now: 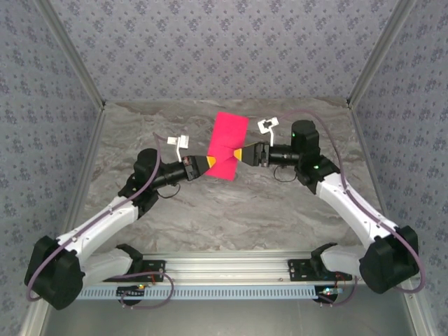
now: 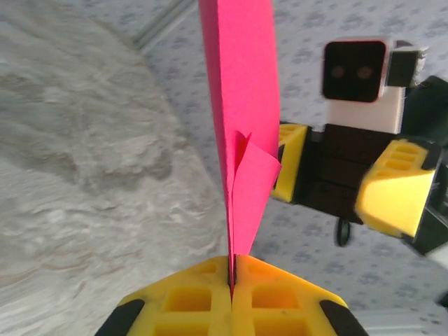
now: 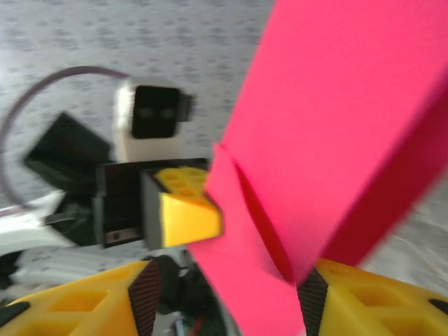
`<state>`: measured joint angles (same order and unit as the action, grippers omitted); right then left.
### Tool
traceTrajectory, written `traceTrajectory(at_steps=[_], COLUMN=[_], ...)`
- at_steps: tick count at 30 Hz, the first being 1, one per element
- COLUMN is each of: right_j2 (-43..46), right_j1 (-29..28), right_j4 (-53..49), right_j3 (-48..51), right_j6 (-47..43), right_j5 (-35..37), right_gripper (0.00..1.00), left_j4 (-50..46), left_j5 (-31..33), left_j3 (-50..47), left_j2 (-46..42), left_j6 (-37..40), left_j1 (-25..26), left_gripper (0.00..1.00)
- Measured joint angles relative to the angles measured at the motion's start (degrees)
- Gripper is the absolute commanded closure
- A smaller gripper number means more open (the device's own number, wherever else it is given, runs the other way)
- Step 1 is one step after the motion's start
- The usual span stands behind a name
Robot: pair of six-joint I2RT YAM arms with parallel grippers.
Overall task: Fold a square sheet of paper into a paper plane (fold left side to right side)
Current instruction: Turn over the paper at the center of the table.
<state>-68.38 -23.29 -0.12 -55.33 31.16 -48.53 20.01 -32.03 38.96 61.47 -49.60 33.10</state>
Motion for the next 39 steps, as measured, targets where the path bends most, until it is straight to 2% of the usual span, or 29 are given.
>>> traceTrajectory(at_steps=[4, 8, 11, 14, 17, 20, 24, 35, 39], right_j2=[3.1, 4.7, 6.7, 11.8, 15.8, 17.0, 17.0, 20.7, 20.8], right_j1=[1.3, 2.4, 3.3, 3.7, 4.1, 4.7, 5.4, 8.6, 9.4], right_j4=[-16.5, -28.6, -33.3, -36.1, -37.6, -38.6, -39.6, -40.4, -40.4], right_j3=[-1.9, -2.6, -1.2, 2.0, 3.6, 3.7, 3.8, 5.9, 7.3], right_j6=[-9.1, -12.9, -13.1, -13.3, -13.5, -13.8, -14.4, -15.2, -15.2], right_j5=[16.6, 36.5, 49.9, 59.8, 65.4, 68.7, 70.7, 70.2, 69.1], right_gripper=[0.3, 0.33, 0.29, 0.21, 0.19, 0.12, 0.0, 0.0, 0.0], left_j4=[-19.2, -36.1, -47.3, -58.0, -68.2, -75.7, -80.4, -81.9, -80.5], left_j5=[13.7, 31.4, 45.0, 56.8, 66.0, 72.0, 74.1, 67.0, 63.4], left_j3=[7.7, 15.5, 20.8, 25.7, 32.1, 38.9, 43.7, 48.7, 50.1], left_j2=[-0.9, 2.6, 9.7, 18.4, 27.8, 36.5, 43.9, 55.7, 57.7], left_j6=[11.3, 17.7, 17.8, 15.4, 12.1, 8.8, 6.0, 4.1, 4.8], left_j1=[7.0, 16.0, 21.6, 26.0, 29.1, 30.7, 31.1, 31.0, 31.0], left_gripper=[1.0, 1.0, 1.0, 1.0, 1.0, 1.0, 1.0, 1.0, 0.95])
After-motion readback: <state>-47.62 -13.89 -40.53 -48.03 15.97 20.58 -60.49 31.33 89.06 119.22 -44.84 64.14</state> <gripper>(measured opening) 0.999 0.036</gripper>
